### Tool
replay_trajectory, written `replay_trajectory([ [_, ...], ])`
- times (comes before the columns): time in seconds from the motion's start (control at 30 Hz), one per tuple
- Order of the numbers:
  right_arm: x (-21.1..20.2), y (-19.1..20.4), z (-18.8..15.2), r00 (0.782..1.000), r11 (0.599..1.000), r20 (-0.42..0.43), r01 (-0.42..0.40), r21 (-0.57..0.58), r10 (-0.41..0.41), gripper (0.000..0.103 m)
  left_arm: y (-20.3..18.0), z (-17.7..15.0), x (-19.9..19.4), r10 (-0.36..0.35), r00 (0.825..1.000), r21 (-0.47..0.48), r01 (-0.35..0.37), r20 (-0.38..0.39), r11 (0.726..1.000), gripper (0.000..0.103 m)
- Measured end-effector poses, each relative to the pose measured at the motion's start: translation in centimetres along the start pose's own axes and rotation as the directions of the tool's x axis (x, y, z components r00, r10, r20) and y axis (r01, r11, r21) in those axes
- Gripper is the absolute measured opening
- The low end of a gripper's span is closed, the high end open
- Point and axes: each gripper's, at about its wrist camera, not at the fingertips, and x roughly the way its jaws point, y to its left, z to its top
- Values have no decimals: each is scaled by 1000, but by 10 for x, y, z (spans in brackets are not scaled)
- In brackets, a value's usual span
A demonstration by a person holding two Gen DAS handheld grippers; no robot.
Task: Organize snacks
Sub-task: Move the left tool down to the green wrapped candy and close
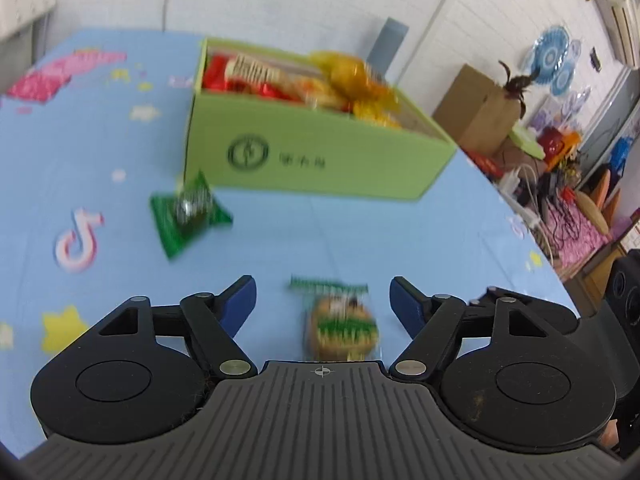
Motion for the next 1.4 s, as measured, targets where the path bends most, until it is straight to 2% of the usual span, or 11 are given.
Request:
replay_trajectory([
  [0.23, 25, 23, -2, 998, 999, -52, 19, -46, -22, 95, -9, -16, 22, -50, 991, 15, 52, -120, 999, 37],
  [0.33, 20, 25, -5, 998, 998, -64, 25, -60, -29, 95, -22, -20, 25, -65, 990, 39, 70, -124, 997, 37],
  [0.57, -14, -5, -20, 986, 988, -55, 154, -12, -155, 95, -65, -27, 50, -164, 974, 51, 174, -156, 984, 40],
  [0.67, -33, -23, -30, 982, 980, -29, 187, 62, -185, 95, -71, -24, 44, -99, 987, 84, 110, -123, 990, 44],
  [0.77, -60, -47, -44, 982, 966, 48, 169, 197, -181, 95, -47, -12, 20, 11, 1000, 70, -10, -16, 997, 60],
  [0.9, -79, -73, -54, 962, 918, 125, 187, 350, -244, 95, 6, 23, 7, 201, 977, 23, -203, 69, 979, 69],
  [1.1, -75, -86, -61, 958, 904, 127, 191, 381, -256, 95, 46, 63, 44, 314, 948, 47, -316, 44, 948, 70],
  [1.2, -72, -82, -60, 958, 917, 115, 210, 338, -262, 95, 55, 76, 63, 334, 942, 76, -336, 30, 939, 62],
  [1.23, -71, -81, -60, 958, 920, 116, 213, 329, -263, 95, 58, 77, 69, 336, 942, 77, -336, 9, 939, 52],
  [1.33, -72, -81, -63, 956, 925, 128, 212, 314, -263, 95, 59, 74, 74, 294, 956, 79, -293, -8, 953, 43],
  [1.4, -72, -82, -63, 956, 923, 131, 209, 323, -263, 96, 54, 68, 72, 301, 953, 93, -300, -5, 949, 34],
])
